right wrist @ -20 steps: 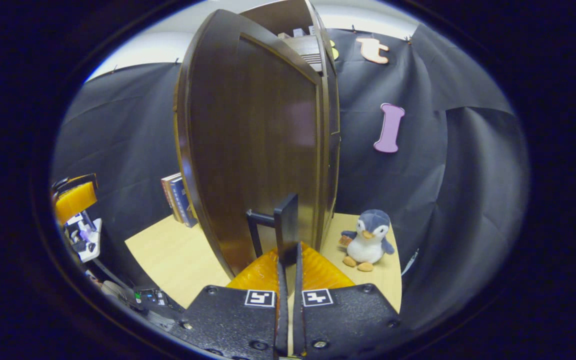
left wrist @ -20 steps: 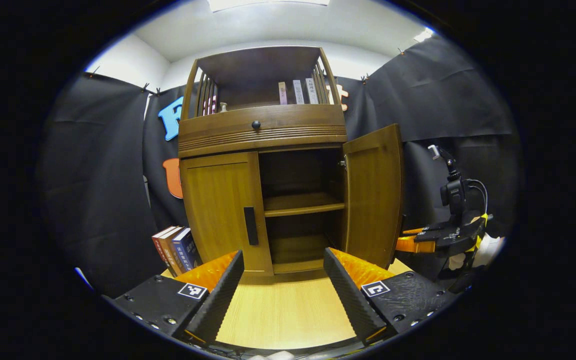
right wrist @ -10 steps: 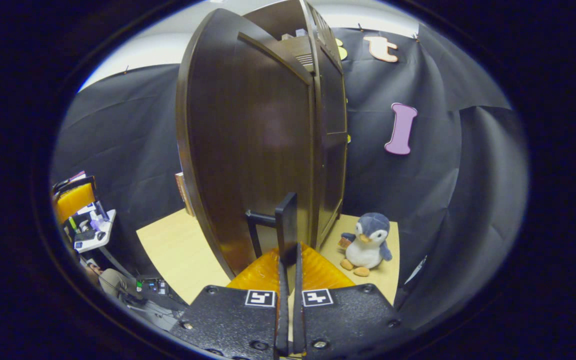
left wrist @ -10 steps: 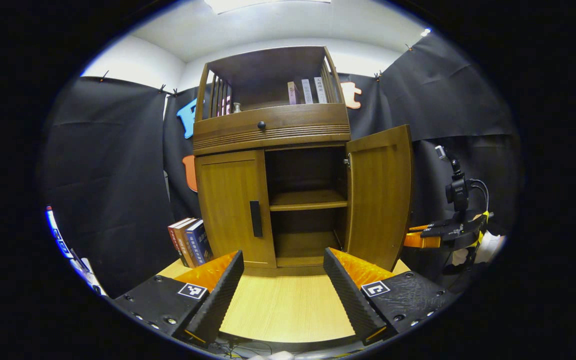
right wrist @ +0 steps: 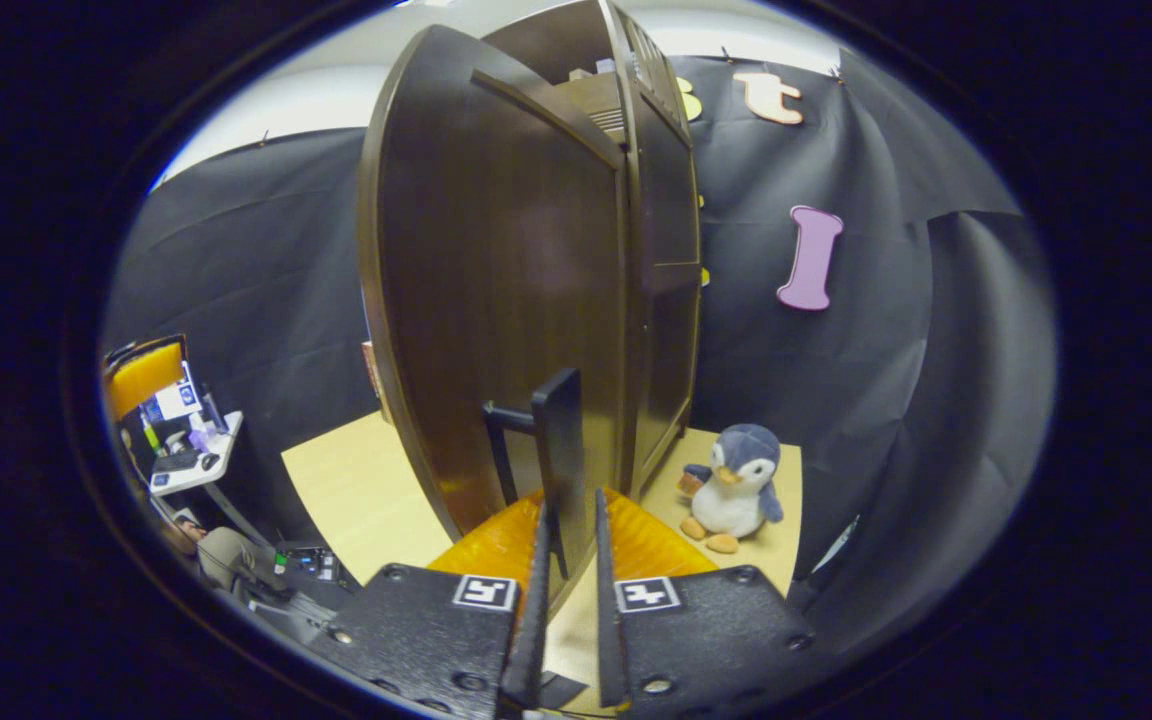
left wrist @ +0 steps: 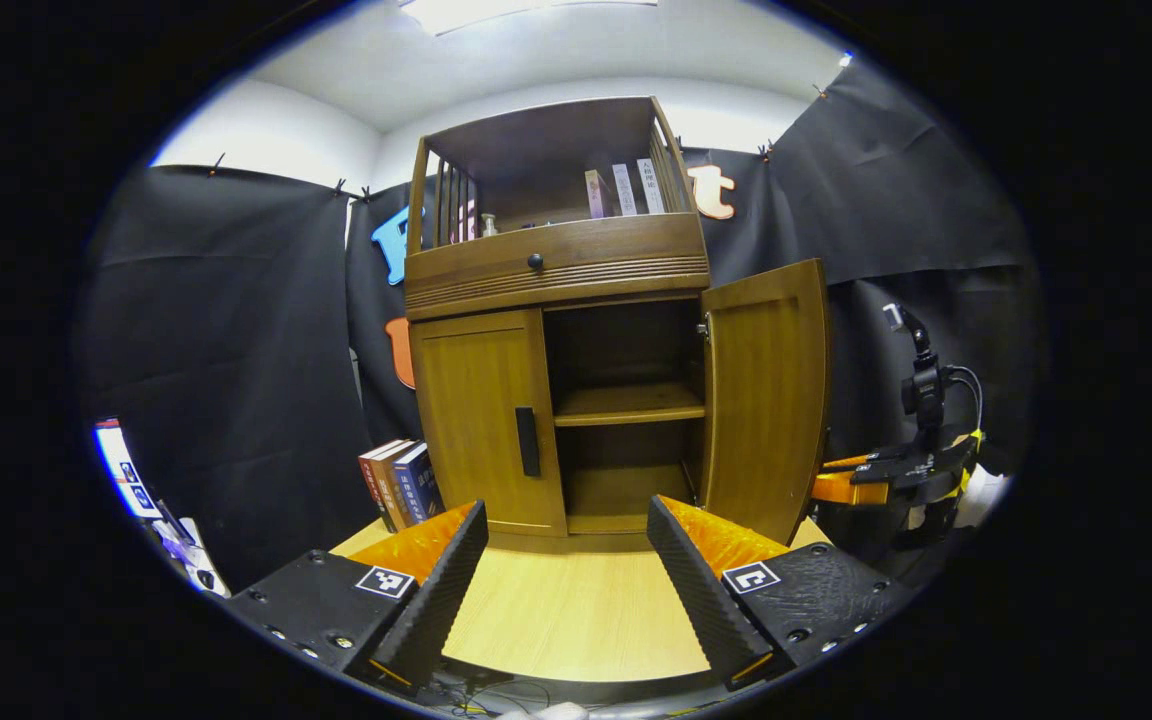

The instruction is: Open the right door of the double-door shoe cabinet with the right hand, and open the left door with the left hand.

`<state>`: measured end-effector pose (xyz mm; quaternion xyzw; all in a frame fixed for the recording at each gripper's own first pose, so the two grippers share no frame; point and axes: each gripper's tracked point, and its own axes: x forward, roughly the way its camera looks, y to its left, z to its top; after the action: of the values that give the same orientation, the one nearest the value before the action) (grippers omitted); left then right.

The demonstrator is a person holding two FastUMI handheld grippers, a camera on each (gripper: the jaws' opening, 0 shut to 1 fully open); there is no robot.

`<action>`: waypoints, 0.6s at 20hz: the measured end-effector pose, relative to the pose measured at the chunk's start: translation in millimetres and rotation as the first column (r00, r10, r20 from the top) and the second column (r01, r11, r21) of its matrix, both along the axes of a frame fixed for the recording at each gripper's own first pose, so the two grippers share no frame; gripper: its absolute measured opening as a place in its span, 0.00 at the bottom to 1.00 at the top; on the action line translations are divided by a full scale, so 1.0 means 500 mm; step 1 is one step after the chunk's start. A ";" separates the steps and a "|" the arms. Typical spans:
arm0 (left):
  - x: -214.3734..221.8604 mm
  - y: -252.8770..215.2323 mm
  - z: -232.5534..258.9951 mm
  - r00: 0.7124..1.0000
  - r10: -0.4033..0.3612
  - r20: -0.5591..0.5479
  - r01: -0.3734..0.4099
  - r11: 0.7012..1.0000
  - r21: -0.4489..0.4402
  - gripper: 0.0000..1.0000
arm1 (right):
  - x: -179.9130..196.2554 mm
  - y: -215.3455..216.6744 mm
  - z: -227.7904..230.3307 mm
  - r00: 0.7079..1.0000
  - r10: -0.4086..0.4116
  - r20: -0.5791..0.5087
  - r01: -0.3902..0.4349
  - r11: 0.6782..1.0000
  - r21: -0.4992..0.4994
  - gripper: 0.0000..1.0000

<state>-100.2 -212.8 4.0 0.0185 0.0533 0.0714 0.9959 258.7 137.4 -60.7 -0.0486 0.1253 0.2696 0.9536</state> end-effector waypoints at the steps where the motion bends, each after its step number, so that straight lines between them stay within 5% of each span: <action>1: 0.000 0.001 0.004 1.000 0.004 0.001 -0.004 1.000 0.004 0.96 | 0.007 -0.009 0.001 1.000 -0.011 0.010 0.011 1.000 -0.015 0.43; 6: 0.005 0.021 0.022 1.000 0.010 0.007 -0.010 1.000 0.022 0.96 | 0.018 -0.039 0.022 0.993 -0.104 0.062 0.106 0.994 -0.016 0.82; 12: 0.031 0.060 0.033 1.000 0.015 0.024 -0.015 1.000 0.023 0.96 | 0.033 -0.040 0.052 0.946 -0.299 0.124 0.288 0.953 0.094 0.82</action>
<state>-84.7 -182.8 20.5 0.0288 0.0409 0.0797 0.9956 275.1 117.4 -34.9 -0.0120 0.0551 0.1252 0.9905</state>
